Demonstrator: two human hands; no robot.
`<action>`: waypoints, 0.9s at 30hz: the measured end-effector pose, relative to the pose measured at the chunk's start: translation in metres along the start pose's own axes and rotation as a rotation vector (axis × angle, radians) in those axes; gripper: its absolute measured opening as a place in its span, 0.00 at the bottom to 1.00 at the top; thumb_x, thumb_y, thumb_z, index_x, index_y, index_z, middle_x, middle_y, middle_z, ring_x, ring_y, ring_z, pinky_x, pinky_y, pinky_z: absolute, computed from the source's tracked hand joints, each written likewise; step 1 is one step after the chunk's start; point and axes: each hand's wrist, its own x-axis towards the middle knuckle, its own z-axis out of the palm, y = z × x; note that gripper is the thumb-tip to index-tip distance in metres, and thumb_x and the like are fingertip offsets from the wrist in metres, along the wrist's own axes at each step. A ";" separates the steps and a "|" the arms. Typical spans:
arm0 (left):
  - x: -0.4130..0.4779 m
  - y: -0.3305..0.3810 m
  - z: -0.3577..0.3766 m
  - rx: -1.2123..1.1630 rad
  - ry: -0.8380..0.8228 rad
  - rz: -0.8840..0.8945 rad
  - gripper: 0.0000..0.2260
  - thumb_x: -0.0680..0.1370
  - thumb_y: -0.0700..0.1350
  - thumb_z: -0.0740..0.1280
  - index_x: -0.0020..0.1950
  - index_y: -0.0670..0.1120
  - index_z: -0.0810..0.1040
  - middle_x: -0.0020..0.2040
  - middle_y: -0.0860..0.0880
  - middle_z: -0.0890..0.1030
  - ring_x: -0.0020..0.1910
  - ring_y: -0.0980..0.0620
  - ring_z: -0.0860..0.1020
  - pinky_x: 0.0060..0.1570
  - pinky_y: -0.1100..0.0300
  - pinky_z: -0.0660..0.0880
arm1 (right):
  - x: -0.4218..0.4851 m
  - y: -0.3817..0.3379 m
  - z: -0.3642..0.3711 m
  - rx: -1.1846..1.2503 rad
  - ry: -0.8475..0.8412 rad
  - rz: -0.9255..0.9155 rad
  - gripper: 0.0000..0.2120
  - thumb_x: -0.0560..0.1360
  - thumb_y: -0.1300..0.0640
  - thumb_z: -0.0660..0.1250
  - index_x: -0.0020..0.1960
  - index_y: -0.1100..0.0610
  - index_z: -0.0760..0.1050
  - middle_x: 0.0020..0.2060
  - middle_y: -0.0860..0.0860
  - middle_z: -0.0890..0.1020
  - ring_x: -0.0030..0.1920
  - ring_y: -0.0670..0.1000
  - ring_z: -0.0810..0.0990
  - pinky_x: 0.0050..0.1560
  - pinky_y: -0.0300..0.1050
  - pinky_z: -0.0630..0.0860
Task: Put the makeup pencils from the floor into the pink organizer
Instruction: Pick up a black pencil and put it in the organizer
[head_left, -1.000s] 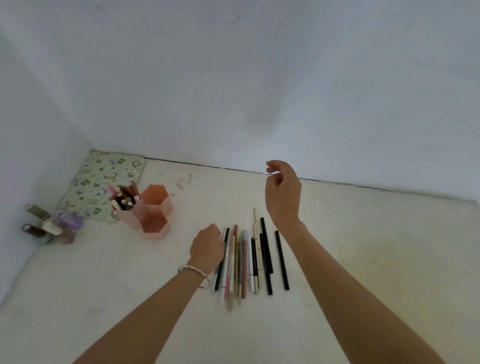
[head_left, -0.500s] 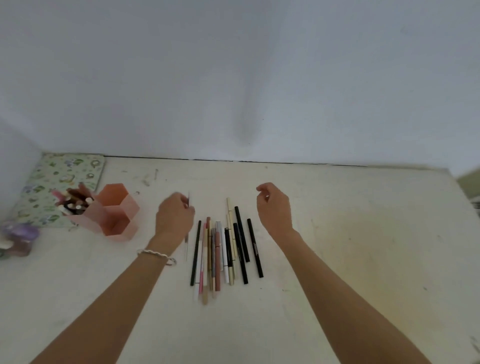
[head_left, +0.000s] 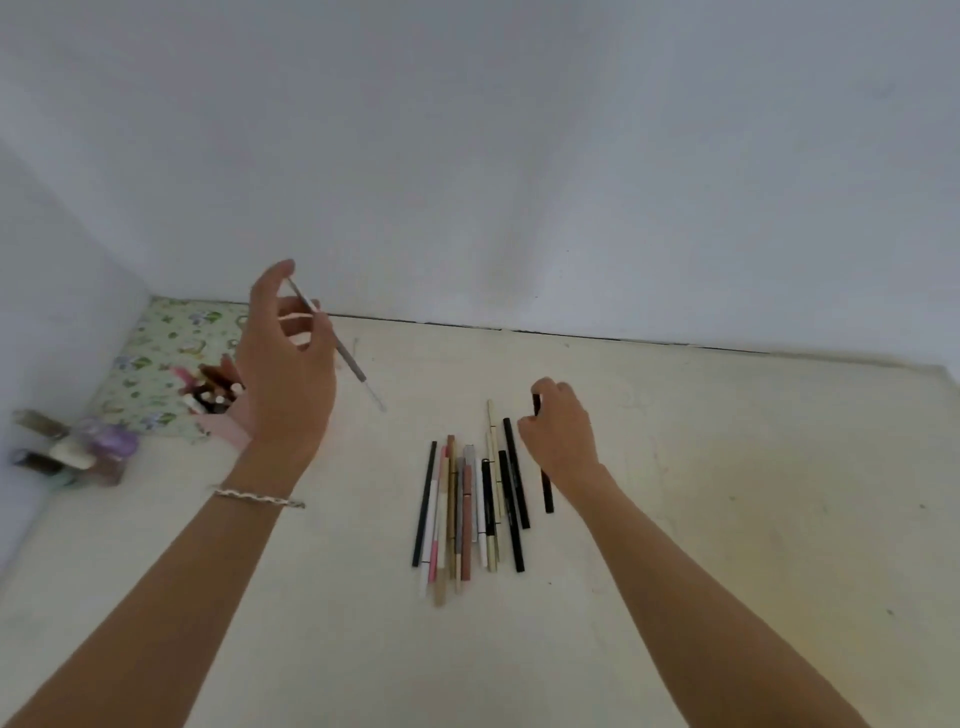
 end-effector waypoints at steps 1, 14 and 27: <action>0.011 0.000 -0.018 -0.017 0.088 0.045 0.19 0.78 0.39 0.65 0.67 0.53 0.71 0.49 0.51 0.79 0.44 0.56 0.80 0.44 0.68 0.78 | 0.007 -0.016 -0.010 0.090 0.096 -0.023 0.15 0.73 0.65 0.63 0.59 0.60 0.71 0.50 0.54 0.74 0.42 0.53 0.76 0.41 0.45 0.73; 0.033 -0.082 -0.102 0.254 0.165 0.100 0.14 0.79 0.38 0.65 0.63 0.49 0.72 0.53 0.46 0.80 0.48 0.50 0.80 0.51 0.60 0.76 | -0.008 -0.201 -0.011 0.831 0.310 -0.409 0.18 0.72 0.69 0.65 0.59 0.56 0.71 0.44 0.50 0.79 0.42 0.45 0.78 0.44 0.31 0.74; 0.030 -0.083 -0.155 0.289 0.277 0.103 0.14 0.81 0.38 0.60 0.65 0.41 0.74 0.61 0.43 0.76 0.58 0.48 0.75 0.58 0.54 0.74 | -0.026 -0.273 0.059 0.755 0.180 -0.619 0.16 0.76 0.65 0.64 0.61 0.52 0.70 0.50 0.48 0.78 0.47 0.43 0.78 0.52 0.45 0.79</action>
